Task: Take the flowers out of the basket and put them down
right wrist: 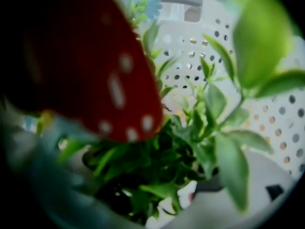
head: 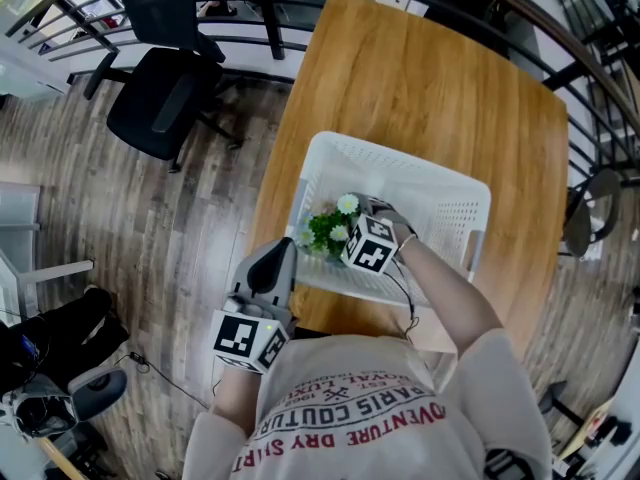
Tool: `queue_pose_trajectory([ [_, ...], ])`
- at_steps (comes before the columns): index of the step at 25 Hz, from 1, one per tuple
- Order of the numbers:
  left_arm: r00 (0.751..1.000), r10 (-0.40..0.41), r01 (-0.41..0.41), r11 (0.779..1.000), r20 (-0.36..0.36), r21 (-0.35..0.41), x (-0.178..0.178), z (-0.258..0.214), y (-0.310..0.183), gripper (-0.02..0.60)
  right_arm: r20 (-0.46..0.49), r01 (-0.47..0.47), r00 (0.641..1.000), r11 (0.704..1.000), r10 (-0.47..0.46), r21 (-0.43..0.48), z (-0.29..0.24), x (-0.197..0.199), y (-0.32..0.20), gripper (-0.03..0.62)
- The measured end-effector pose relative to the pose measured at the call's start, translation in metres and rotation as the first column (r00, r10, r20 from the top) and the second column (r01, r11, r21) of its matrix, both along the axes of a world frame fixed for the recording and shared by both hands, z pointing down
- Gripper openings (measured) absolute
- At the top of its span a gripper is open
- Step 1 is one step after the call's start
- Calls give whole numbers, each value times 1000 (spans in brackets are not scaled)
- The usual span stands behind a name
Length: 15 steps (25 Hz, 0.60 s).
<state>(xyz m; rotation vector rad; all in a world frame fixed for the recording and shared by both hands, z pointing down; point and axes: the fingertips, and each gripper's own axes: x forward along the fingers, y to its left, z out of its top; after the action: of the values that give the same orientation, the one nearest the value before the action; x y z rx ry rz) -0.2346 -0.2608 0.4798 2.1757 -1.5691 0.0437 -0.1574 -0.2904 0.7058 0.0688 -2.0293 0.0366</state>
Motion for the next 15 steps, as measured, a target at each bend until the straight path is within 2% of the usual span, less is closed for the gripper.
queue_pose_trajectory([
  [6,998,8,-9,1000,55,26,-2,-11,9,23,-10,-31,999,999,31,-19,-10,6,1,488],
  [15,991,36,-49,994,125,103,-24,-29,7,23,103,-177,980,982,170,70,-88,6,-19,488],
])
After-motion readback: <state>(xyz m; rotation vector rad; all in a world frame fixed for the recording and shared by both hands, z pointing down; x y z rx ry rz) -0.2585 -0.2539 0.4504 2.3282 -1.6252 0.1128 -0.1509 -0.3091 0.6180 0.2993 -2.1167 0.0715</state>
